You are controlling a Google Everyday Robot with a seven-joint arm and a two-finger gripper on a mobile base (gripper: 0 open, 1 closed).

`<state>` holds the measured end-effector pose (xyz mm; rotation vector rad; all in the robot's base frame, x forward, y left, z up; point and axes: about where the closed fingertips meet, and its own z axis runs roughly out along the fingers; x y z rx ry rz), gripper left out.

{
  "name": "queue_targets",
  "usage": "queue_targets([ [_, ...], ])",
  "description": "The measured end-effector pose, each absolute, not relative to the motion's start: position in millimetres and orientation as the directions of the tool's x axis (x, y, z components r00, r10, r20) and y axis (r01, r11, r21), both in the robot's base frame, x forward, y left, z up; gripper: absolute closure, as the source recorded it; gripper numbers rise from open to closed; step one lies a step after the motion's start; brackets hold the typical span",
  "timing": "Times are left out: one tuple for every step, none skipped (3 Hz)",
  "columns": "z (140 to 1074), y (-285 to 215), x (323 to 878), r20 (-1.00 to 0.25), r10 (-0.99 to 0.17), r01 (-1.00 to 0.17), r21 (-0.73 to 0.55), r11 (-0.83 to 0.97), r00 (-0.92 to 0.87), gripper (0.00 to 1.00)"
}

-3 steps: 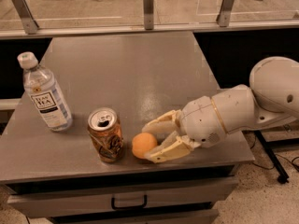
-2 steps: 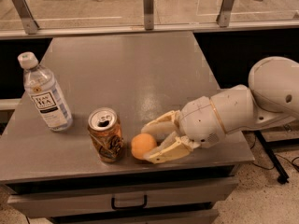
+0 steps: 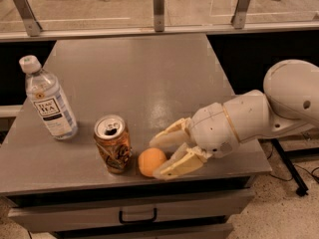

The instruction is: Move orange near orange can

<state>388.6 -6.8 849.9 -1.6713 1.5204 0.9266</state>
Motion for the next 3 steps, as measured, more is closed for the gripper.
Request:
queue_targets([
  [850.2, -5.3, 387.8, -0.859, -0.509, -0.996, -0.025, -0.084, 0.064, 0.00],
  [850.2, -5.3, 387.8, -0.858, -0.509, -0.996, -0.025, -0.084, 0.064, 0.00],
  [857.8, -7.9, 393.1, -0.867, -0.495, -0.997, -0.026, -0.071, 0.058, 0.00],
])
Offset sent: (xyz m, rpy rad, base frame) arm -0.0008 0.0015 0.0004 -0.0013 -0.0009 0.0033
